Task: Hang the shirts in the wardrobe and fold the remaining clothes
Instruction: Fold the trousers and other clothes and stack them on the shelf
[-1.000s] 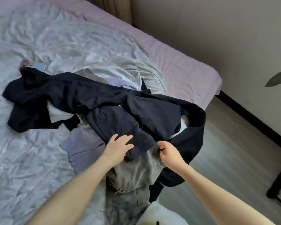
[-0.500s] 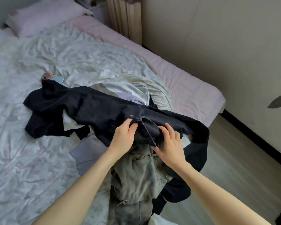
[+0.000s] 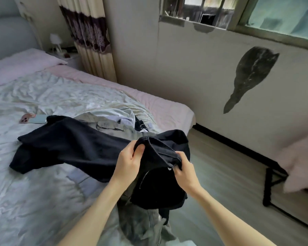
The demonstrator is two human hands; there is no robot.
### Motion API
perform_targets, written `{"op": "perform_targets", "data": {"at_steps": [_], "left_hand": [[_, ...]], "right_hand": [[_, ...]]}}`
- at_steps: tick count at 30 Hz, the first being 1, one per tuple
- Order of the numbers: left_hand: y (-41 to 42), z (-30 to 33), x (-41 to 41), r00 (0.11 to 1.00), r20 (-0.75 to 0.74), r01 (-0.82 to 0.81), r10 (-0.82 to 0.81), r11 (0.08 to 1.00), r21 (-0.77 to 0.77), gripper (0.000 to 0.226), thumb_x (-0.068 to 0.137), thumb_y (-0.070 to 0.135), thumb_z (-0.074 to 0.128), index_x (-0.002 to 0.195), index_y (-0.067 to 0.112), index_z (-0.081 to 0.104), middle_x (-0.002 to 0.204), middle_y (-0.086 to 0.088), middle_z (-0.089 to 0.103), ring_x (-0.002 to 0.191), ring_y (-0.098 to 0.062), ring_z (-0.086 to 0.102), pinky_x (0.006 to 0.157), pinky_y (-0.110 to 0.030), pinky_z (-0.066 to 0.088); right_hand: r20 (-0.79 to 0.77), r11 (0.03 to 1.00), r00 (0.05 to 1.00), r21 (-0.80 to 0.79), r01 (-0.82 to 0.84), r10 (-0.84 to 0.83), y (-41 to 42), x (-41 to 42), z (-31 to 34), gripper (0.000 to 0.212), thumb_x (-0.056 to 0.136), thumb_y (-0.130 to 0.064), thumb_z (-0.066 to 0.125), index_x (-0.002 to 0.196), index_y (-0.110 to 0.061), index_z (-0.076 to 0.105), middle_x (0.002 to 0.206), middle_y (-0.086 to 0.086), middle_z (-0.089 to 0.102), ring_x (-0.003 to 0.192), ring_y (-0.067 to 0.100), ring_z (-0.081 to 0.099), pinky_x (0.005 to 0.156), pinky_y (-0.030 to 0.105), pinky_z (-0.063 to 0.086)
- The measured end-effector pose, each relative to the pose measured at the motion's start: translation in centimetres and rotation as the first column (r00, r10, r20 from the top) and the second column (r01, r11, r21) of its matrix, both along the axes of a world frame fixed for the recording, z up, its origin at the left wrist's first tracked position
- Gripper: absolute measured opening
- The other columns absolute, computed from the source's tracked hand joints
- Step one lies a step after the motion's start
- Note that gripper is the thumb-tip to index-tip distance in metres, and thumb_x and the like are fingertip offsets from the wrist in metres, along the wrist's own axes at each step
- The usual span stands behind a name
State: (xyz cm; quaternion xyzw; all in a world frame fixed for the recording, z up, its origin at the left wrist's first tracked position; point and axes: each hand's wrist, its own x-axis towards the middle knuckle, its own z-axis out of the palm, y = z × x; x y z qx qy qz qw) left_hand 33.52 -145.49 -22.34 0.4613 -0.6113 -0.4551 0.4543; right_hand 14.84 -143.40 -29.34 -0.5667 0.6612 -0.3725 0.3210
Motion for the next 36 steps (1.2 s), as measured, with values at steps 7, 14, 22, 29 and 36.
{"op": "perform_targets", "data": {"at_steps": [7, 14, 22, 29, 36], "left_hand": [[7.4, 4.3, -7.2, 0.953, -0.132, 0.273, -0.273, 0.962, -0.016, 0.026, 0.089, 0.036, 0.043, 0.094, 0.017, 0.06, 0.086, -0.003, 0.063, 0.084, -0.009, 0.059, 0.078, -0.019, 0.046], [16.9, 6.9, -17.0, 0.856, -0.195, 0.489, -0.479, 0.872, 0.007, 0.02, 0.096, 0.029, 0.041, 0.09, 0.026, 0.059, 0.085, 0.003, 0.064, 0.086, -0.013, 0.061, 0.08, -0.029, 0.051], [32.5, 9.0, -29.9, 0.687, -0.378, 0.72, -0.621, 0.652, 0.237, 0.028, 0.099, 0.029, 0.04, 0.096, 0.017, 0.065, 0.094, -0.004, 0.071, 0.093, -0.02, 0.067, 0.083, -0.032, 0.054], [43.1, 8.1, -36.7, 0.641, -0.412, 0.767, -0.648, 0.551, 0.327, 0.029, 0.099, 0.027, 0.042, 0.086, 0.02, 0.067, 0.082, 0.001, 0.072, 0.082, -0.017, 0.066, 0.077, -0.031, 0.053], [44.4, 7.0, -38.0, 0.612, -0.409, 0.79, -0.678, 0.495, 0.361, 0.027, 0.099, 0.032, 0.042, 0.096, 0.018, 0.065, 0.086, 0.0, 0.073, 0.08, -0.013, 0.068, 0.072, -0.029, 0.055]], "right_hand": [[0.073, 0.937, 0.954, -0.177, 0.3, -0.291, 10.2, -6.2, 5.7, 0.044, 0.08, 0.018, 0.042, 0.101, -0.018, 0.057, 0.085, -0.019, 0.064, 0.083, -0.001, 0.061, 0.076, 0.02, 0.047], [0.029, 0.837, 0.875, -0.277, 0.472, -0.483, 23.8, -15.6, 9.5, 0.042, 0.08, 0.017, 0.045, 0.098, -0.018, 0.06, 0.085, -0.015, 0.064, 0.083, -0.001, 0.061, 0.077, 0.014, 0.046], [-0.003, 0.751, 0.76, -0.155, 0.642, -0.65, 45.7, -24.7, 10.7, 0.034, 0.082, -0.006, 0.063, 0.081, -0.039, 0.059, 0.073, -0.015, 0.065, 0.07, -0.007, 0.058, 0.065, 0.007, 0.041], [-0.199, 0.655, 0.701, 0.254, 0.712, -0.685, 62.4, -28.3, 6.8, 0.008, 0.083, -0.041, 0.062, 0.089, -0.04, 0.058, 0.089, -0.018, 0.067, 0.089, 0.001, 0.06, 0.076, 0.022, 0.045], [-0.395, 0.239, 0.407, 0.408, 0.881, -0.823, 70.1, -28.7, 1.5, 0.019, 0.096, -0.018, 0.037, 0.102, -0.018, 0.055, 0.1, 0.009, 0.062, 0.094, 0.031, 0.055, 0.073, 0.036, 0.045]]}}
